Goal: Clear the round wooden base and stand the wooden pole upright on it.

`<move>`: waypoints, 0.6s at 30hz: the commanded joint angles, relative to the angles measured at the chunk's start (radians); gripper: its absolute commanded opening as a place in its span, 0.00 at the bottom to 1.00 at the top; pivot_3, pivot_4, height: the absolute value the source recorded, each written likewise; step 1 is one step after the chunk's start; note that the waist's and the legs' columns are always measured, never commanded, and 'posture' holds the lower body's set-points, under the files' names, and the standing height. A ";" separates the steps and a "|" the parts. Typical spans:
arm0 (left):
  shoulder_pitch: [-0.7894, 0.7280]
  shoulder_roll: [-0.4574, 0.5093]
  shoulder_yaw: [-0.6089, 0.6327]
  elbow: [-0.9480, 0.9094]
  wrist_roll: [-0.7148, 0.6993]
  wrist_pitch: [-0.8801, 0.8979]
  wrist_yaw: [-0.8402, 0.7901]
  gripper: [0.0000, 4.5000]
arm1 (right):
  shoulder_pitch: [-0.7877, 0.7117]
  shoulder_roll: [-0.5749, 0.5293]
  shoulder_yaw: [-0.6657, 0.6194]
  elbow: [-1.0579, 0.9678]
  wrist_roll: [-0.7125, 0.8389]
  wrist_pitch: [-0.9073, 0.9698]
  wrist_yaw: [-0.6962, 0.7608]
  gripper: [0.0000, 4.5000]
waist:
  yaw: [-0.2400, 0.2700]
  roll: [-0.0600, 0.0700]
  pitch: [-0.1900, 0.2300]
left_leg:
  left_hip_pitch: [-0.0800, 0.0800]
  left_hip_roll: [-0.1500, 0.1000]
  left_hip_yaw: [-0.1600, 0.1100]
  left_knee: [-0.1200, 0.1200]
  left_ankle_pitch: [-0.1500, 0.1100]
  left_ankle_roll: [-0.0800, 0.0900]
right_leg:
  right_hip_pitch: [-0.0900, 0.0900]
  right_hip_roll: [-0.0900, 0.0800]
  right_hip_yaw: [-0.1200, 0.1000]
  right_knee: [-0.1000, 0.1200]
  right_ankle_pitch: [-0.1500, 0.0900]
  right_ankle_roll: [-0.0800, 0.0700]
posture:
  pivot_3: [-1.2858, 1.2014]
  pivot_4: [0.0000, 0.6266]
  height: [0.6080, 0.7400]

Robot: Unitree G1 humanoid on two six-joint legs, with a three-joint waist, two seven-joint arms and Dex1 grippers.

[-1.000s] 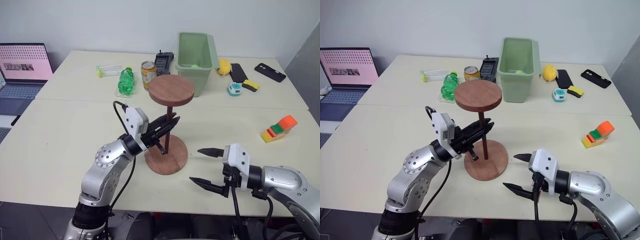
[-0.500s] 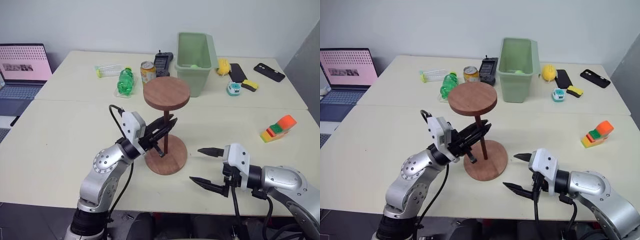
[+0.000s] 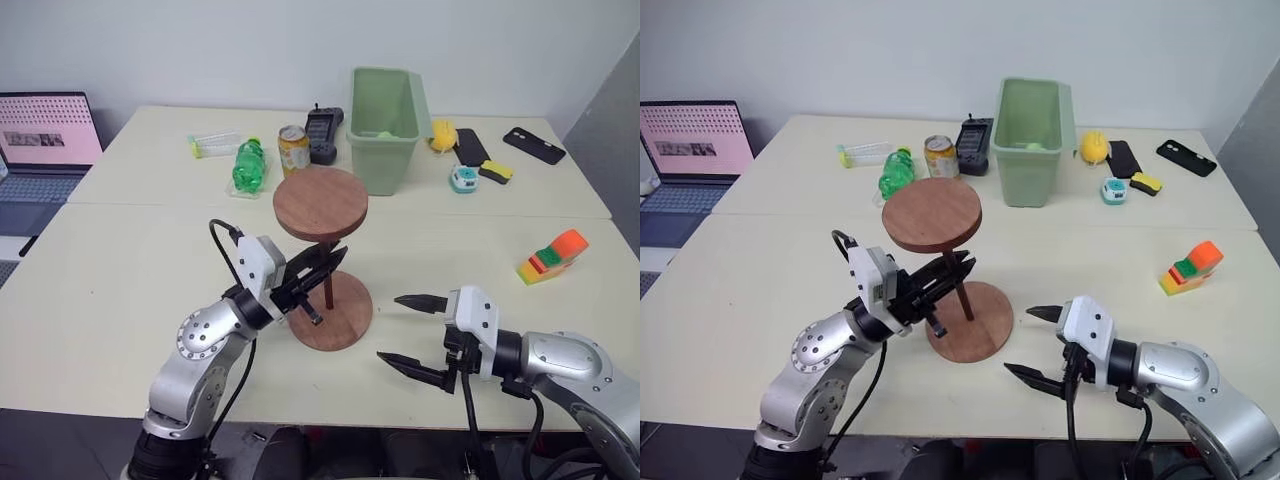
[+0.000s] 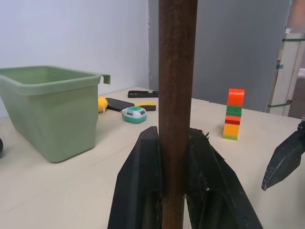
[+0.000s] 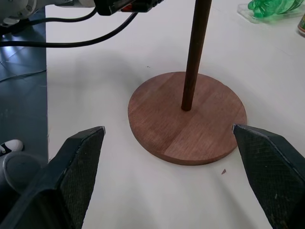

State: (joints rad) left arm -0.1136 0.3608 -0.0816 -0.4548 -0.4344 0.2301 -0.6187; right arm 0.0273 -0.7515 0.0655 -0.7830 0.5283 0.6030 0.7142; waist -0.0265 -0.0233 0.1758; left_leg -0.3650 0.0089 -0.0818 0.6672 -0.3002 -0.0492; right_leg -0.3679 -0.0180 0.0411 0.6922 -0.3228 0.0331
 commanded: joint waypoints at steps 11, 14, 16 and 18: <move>0.046 0.033 0.005 0.109 0.071 -0.041 0.004 0.06 | -0.007 0.013 0.001 -0.036 -0.004 -0.013 -0.005 1.00 | -0.003 0.002 -0.005 | 0.001 0.002 0.001 -0.003 0.000 0.000 | 0.000 0.000 0.001 -0.003 0.000 0.000 | 0.52 0.24 1.00; 0.047 0.037 0.000 0.117 0.078 -0.066 -0.008 0.24 | -0.009 0.014 0.001 -0.034 -0.005 -0.013 -0.004 1.00 | -0.004 0.005 -0.007 | 0.001 0.002 0.001 -0.004 0.000 0.000 | 0.000 0.000 0.001 -0.003 0.000 0.000 | 0.52 0.24 1.00; 0.043 0.042 -0.008 0.114 0.083 -0.075 -0.021 0.33 | -0.009 0.014 0.001 -0.034 -0.004 -0.013 -0.003 1.00 | -0.004 0.006 -0.007 | 0.001 0.001 0.001 -0.004 0.000 0.000 | -0.001 0.001 0.001 -0.003 0.000 0.000 | 0.52 0.24 1.00; 0.038 0.043 -0.014 0.110 0.083 -0.081 -0.033 0.42 | -0.008 0.014 0.000 -0.033 -0.005 -0.013 -0.002 1.00 | -0.001 0.004 -0.006 | -0.001 0.001 0.000 -0.004 0.000 0.000 | -0.002 0.001 0.000 -0.003 0.000 0.000 | 0.52 0.24 1.00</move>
State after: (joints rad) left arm -0.0567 0.3972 -0.0957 -0.3051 -0.3525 0.1705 -0.6379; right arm 0.0267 -0.7408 0.0674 -0.7830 0.5235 0.6027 0.7150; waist -0.0277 -0.0193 0.1701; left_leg -0.3662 0.0101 -0.0820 0.6632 -0.3002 -0.0493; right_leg -0.3697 -0.0172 0.0412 0.6881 -0.3228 0.0331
